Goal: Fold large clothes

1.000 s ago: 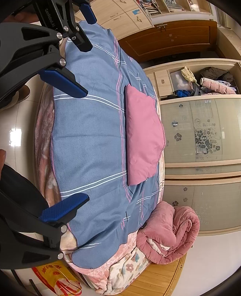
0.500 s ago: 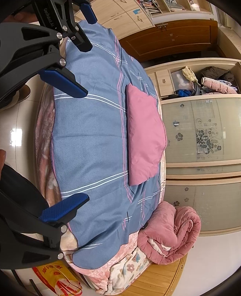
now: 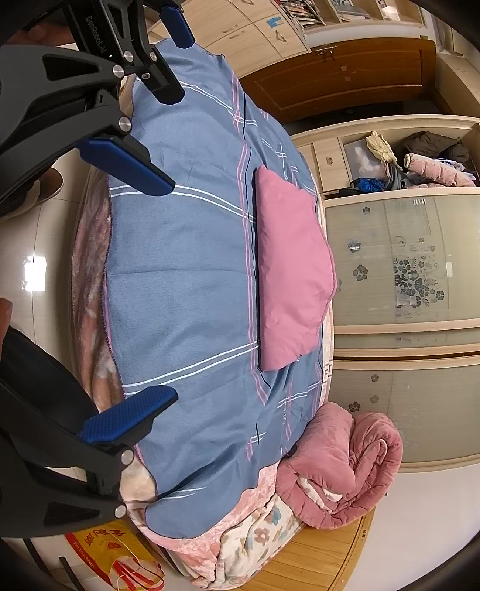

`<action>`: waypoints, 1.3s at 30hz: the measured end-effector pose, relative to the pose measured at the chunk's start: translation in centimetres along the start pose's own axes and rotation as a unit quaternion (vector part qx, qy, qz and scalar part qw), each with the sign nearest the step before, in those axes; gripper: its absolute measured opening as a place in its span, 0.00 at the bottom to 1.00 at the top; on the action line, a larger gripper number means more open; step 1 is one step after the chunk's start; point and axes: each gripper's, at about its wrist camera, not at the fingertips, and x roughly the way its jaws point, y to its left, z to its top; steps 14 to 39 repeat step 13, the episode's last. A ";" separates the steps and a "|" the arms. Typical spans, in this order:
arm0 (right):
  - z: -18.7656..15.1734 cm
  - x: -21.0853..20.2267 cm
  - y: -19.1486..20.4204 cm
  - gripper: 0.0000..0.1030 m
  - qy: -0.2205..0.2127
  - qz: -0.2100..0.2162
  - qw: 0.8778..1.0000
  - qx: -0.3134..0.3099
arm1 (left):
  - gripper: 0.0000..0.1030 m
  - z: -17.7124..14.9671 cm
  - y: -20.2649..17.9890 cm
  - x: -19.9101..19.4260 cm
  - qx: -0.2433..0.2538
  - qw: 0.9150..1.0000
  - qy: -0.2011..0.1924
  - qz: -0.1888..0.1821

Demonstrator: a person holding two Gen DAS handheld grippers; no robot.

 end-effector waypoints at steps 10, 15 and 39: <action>-0.1 0.6 0.0 0.99 0.006 0.000 1.000 0.000 | 0.98 0.1 0.3 0.9 -0.012 1.000 0.011 -0.017; -0.1 0.7 -0.1 0.99 0.007 -0.001 1.000 0.000 | 0.98 0.2 0.3 1.2 -0.013 1.000 0.015 -0.016; -0.1 0.7 -0.1 0.99 0.007 -0.001 1.000 0.000 | 0.98 0.2 0.3 1.2 -0.013 1.000 0.015 -0.016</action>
